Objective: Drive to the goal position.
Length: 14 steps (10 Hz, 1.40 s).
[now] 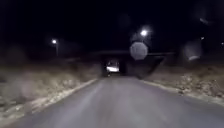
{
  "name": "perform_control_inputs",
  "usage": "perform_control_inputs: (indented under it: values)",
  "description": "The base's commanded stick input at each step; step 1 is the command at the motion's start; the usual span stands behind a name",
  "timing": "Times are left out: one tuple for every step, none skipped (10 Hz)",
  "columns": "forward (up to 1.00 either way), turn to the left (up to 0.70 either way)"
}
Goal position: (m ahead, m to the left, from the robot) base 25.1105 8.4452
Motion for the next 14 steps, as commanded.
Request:
perform_control_inputs:
  values:
    - [1.0, 0.0]
    - [1.0, 0.0]
    - [1.0, 0.0]
    - [1.0, 0.0]
    - [1.0, 0.0]
    - [1.0, 0.0]
    - [1.0, 0.0]
    - [1.0, 0.0]
    - [1.0, 0.0]
    - [1.0, 0.0]
    - [1.0, 0.0]
    - [1.0, 0.0]
    - [1.0, 0.0]
    - [1.0, 0.0]
